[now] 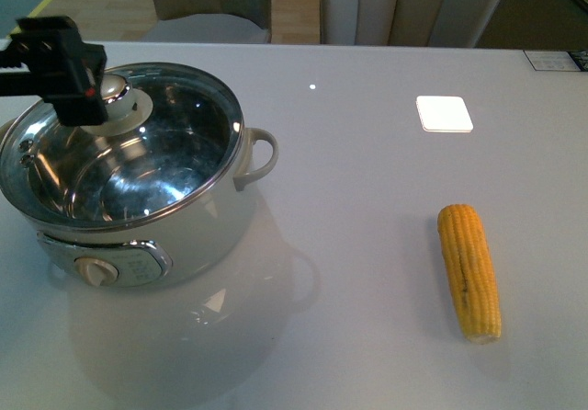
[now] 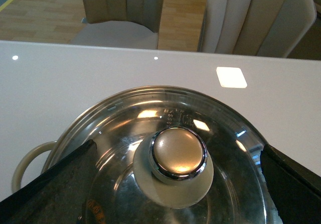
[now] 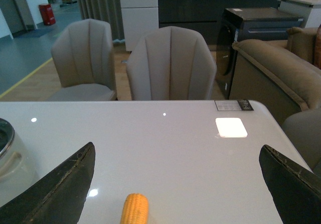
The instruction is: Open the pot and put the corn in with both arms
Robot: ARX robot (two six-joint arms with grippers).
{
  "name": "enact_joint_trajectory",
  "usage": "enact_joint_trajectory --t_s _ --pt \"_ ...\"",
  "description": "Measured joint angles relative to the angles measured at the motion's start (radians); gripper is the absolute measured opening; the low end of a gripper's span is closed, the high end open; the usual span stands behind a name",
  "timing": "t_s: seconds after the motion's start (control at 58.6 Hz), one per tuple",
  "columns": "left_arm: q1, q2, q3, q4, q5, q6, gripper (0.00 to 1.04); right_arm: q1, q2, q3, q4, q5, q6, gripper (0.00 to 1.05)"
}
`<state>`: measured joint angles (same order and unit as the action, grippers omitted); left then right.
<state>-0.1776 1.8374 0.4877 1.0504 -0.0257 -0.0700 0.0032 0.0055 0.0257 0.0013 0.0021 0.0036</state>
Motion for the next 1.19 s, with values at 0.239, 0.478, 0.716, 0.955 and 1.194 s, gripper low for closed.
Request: enact_joint_trajectory --t_s 0.239,0.478,0.716,0.955,1.194 --pt "-0.011 0.129 0.099 0.006 -0.02 0.028 0.98 0.0 0.0 0.0 0.0 0.0 0.0 0.96" --pt "-0.019 0.212 0.135 0.021 -0.035 0.056 0.98 0.0 0.0 0.0 0.0 0.0 0.0 0.96" --pt "-0.027 0.253 0.151 0.023 -0.043 0.071 0.97 0.0 0.0 0.0 0.0 0.0 0.0 0.96" --pt "-0.034 0.261 0.161 0.022 -0.056 0.06 0.58 0.0 0.0 0.0 0.0 0.0 0.0 0.96" --pt "-0.033 0.261 0.163 0.021 -0.061 0.055 0.46 0.0 0.0 0.0 0.0 0.0 0.0 0.96"
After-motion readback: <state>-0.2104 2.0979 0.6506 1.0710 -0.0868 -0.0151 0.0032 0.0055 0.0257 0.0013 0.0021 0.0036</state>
